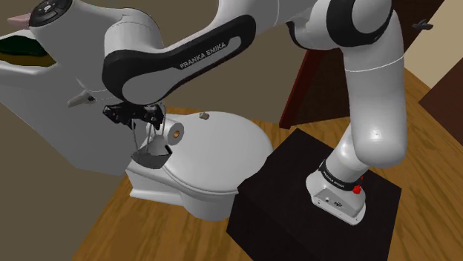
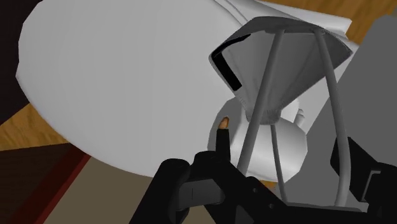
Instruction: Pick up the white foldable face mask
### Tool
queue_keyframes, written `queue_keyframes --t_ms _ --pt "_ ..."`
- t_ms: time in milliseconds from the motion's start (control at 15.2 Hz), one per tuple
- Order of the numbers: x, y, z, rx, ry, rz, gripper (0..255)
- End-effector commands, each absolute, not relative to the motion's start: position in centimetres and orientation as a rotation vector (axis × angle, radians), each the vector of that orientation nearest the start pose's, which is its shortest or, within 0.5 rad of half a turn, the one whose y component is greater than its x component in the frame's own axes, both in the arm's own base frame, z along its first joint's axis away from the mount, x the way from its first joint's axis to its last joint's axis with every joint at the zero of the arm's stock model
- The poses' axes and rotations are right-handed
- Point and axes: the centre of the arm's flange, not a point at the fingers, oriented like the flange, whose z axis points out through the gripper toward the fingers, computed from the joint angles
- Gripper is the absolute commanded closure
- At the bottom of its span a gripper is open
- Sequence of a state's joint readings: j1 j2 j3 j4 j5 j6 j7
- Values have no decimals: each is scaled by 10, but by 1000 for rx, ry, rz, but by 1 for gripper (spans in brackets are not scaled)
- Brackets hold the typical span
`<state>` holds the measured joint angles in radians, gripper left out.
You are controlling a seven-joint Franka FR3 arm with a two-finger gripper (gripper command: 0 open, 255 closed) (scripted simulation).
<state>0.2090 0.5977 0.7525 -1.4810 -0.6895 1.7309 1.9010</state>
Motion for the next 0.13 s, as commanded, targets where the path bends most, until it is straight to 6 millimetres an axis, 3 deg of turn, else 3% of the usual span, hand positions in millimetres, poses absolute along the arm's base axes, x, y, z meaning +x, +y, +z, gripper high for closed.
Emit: queue_keyframes --t_ms 0,66 --pt "499 459 391 -3052 1321 -401 255" --pt "499 459 391 -3052 1321 -401 255"
